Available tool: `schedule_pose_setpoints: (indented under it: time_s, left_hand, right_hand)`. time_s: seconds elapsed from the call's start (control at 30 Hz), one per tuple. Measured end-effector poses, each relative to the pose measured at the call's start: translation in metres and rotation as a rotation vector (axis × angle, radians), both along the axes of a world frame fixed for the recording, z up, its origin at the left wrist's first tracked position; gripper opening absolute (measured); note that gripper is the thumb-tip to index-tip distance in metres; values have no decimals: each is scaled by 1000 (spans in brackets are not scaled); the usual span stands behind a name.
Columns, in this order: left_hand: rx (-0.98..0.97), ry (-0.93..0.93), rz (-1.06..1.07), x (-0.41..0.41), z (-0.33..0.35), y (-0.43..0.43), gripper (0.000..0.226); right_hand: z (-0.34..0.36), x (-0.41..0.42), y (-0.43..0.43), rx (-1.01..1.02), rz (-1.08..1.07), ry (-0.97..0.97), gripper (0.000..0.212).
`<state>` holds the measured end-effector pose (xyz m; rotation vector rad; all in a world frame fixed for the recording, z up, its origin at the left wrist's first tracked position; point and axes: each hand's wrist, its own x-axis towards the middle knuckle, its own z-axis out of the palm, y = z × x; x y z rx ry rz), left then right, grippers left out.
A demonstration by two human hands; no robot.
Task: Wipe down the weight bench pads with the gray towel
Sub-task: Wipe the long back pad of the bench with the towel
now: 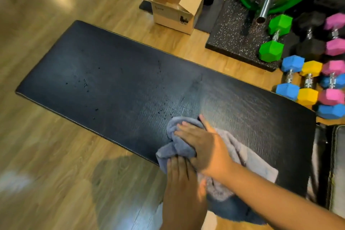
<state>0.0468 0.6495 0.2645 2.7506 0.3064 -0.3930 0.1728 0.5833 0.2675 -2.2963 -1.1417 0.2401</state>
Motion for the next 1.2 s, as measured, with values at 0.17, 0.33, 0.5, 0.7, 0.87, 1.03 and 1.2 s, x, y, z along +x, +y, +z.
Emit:
schedule_pose_setpoints:
  time_s: [0.17,0.33,0.5,0.7,0.87,1.03,1.2]
  left_hand:
    - [58,-137,-55,70,-6,25,66]
    - [87,-122,-68,142,-7,51,69]
    - [100,-51,-79,47,-19,32,61]
    - [24,-59,96,-22,-6,20,56]
    - [94,6,-63,68,-4,47,63]
    - [168,-3,-58,184,-7,66,74]
    - [187,-43,-30,131,-11,55,72]
  right_hand:
    - [9,82,3,-243,-100,-183,49]
    - [7,124,31,-263,-475,-111,52]
    - [-1,31,43,-10,-351,7,51]
    - [-16,-35,27,79,-58,75,66]
    - [-12,45,45,-11,-237,-65,56]
    - [-6,137,59,19,-518,0,61]
    - [-3,96,60,93,-471,91,50]
